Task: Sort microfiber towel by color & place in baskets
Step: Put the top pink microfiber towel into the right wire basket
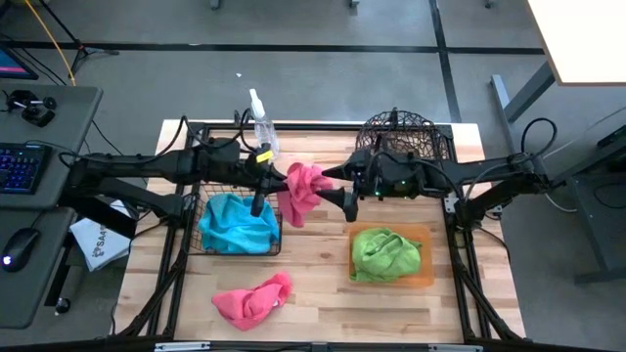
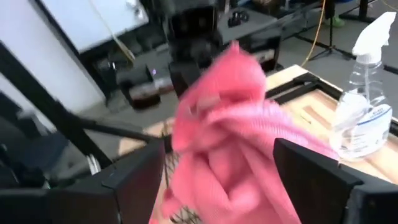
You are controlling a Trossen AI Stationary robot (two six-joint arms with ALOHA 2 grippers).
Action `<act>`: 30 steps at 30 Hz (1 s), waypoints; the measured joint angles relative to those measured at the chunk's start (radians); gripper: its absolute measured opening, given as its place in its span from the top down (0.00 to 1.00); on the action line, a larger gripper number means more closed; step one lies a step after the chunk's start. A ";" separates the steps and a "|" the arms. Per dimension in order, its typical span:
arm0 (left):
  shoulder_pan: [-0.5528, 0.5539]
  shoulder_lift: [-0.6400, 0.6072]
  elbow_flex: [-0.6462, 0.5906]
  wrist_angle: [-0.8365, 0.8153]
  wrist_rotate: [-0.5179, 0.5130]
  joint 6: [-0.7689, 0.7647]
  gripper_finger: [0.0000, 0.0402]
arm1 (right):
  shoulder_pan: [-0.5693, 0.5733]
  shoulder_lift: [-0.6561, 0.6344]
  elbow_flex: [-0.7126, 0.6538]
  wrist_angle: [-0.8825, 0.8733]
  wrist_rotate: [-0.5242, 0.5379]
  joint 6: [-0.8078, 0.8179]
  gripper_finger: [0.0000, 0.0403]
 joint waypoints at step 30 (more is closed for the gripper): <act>-0.071 0.073 0.000 0.231 -0.042 -0.054 1.00 | -0.045 0.011 0.000 -0.155 -0.210 -0.139 0.21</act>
